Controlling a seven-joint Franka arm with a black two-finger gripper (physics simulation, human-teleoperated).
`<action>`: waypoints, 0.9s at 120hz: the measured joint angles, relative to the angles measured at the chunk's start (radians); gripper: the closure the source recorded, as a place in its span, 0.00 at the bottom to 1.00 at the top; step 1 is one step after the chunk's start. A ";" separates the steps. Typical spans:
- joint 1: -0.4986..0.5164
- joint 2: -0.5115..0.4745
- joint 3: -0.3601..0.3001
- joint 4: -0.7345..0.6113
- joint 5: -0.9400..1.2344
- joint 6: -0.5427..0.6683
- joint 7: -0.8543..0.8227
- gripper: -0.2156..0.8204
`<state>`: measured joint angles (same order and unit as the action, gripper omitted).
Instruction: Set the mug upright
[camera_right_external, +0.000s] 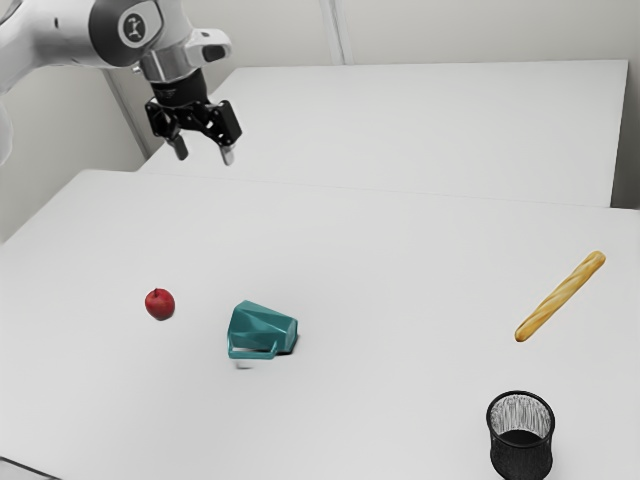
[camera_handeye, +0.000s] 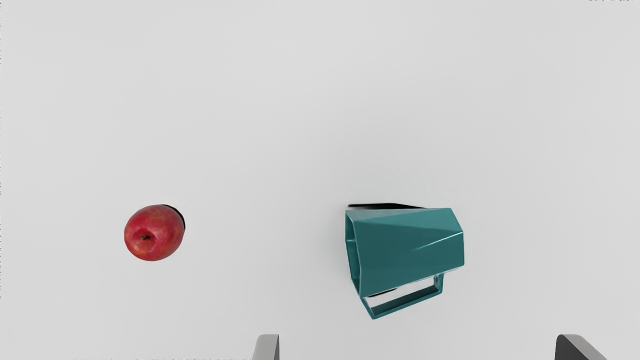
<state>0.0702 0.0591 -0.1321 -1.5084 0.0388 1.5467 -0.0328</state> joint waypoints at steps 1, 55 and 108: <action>0.001 0.000 0.000 0.000 0.000 0.000 0.000 0.21; 0.025 -0.026 -0.001 -0.120 -0.081 0.004 -0.004 0.21; 0.149 -0.153 -0.003 -0.528 -0.406 0.235 0.240 0.21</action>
<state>0.2197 -0.0944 -0.1347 -2.0367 -0.3675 1.7814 0.2074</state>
